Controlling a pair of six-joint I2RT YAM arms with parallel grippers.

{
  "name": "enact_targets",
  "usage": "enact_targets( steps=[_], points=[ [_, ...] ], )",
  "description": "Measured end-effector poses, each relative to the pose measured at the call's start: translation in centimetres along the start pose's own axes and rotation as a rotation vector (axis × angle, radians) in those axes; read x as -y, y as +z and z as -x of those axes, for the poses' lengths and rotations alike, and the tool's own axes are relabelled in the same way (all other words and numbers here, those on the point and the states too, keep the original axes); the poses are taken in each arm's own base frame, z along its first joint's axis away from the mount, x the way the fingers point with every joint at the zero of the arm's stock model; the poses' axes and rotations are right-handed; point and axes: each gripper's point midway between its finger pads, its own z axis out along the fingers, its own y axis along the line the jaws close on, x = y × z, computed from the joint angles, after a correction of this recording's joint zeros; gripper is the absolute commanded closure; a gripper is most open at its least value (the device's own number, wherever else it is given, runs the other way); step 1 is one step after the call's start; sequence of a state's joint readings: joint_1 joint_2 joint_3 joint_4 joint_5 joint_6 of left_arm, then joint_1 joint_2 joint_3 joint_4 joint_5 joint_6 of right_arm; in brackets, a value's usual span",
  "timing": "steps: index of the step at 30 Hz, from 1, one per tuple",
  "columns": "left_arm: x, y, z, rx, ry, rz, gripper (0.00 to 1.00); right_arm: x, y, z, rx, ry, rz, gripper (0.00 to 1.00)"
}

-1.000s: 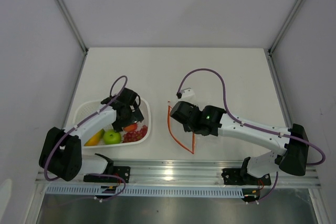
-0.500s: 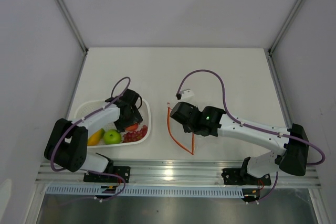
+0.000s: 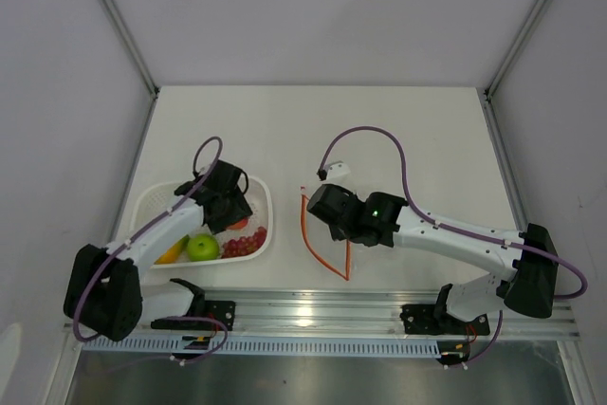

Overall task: Place the food in the zip-top bag and seal the zipper
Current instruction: Pick up the fake fruit from the bin, then place the fake fruit in the zipper food storage bag.

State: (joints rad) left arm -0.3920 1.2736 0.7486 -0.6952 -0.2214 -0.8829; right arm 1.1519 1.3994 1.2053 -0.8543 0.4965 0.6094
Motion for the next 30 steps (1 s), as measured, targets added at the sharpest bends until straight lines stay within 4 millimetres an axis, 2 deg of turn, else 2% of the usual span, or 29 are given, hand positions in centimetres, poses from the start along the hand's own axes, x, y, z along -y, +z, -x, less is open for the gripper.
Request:
enact_targets(
  steps=[6, 9, 12, 15, 18, 24, 30],
  points=[
    [2.0, -5.4, 1.8, 0.115, 0.029, -0.239, 0.82, -0.2, 0.2, 0.0, -0.011, 0.018, 0.022, 1.0],
    [4.0, -9.4, 2.2, 0.175, 0.065, -0.453, 0.86, -0.3, 0.2, 0.0, -0.017, 0.027, 0.037, 1.0],
    [6.3, -13.3, 1.2, 0.199, 0.117, -0.713, 0.87, -0.6, 0.3, 0.0, -0.022, 0.033, 0.053, 1.0],
    [7.5, -15.8, -0.8, 0.181, 0.172, -0.909, 0.88, -0.9, 0.3, 0.0, -0.026, 0.038, 0.069, 1.0],
    [8.5, -17.7, -3.0, 0.147, 0.238, -1.076, 0.87, -1.2, 0.2, 0.0, -0.028, 0.046, 0.089, 1.0],
    [10.2, -20.3, -6.9, 0.051, 0.36, -1.274, 0.82, -1.9, -0.5, 0.5, -0.022, 0.085, 0.167, 1.0],
    [11.4, -21.8, -8.5, 0.013, 0.419, -1.36, 0.79, -2.5, -1.7, 1.4, 0.003, 0.134, 0.243, 1.0]
  ],
)
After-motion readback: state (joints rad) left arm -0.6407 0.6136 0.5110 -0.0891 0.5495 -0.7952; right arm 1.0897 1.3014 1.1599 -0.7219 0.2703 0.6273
